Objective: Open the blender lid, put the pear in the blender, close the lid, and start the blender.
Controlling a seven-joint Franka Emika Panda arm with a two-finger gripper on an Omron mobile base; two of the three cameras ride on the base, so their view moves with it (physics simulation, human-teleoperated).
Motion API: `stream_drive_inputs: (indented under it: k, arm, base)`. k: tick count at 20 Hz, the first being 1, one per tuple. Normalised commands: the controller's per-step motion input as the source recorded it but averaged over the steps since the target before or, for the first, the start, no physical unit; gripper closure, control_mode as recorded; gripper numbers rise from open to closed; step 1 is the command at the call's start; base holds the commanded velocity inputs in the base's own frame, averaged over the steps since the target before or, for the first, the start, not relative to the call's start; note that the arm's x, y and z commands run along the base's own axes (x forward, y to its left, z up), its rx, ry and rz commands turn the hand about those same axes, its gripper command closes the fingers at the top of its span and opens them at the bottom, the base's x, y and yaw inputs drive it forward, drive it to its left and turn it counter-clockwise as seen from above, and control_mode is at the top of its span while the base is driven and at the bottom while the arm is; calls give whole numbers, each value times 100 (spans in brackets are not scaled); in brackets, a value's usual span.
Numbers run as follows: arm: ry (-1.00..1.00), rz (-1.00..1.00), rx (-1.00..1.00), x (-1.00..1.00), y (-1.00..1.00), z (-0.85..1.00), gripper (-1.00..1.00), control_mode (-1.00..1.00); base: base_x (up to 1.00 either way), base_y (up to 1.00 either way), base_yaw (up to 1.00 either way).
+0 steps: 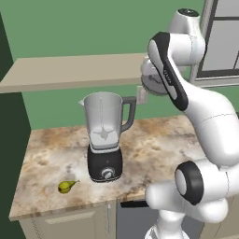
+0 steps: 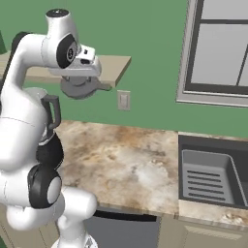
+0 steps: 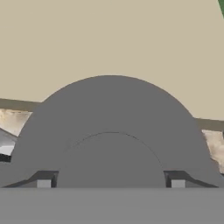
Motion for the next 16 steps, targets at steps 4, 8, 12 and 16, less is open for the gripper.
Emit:
stream_drive_inputs:
  k: [4, 8, 12, 16]
  arm:
    - [7, -2, 0, 0, -67, -61, 100, -100]
    - [2, -1, 0, 27, -27, -22, 100, -100]
    - [3, 0, 0, 40, -4, 60, 100, -100]
    - [4, 0, 0, 33, 0, 72, 100, -100]
  base:
    - [0, 0, 0]
    - [0, 0, 0]
    - [0, 0, 0]
    - [0, 0, 0]
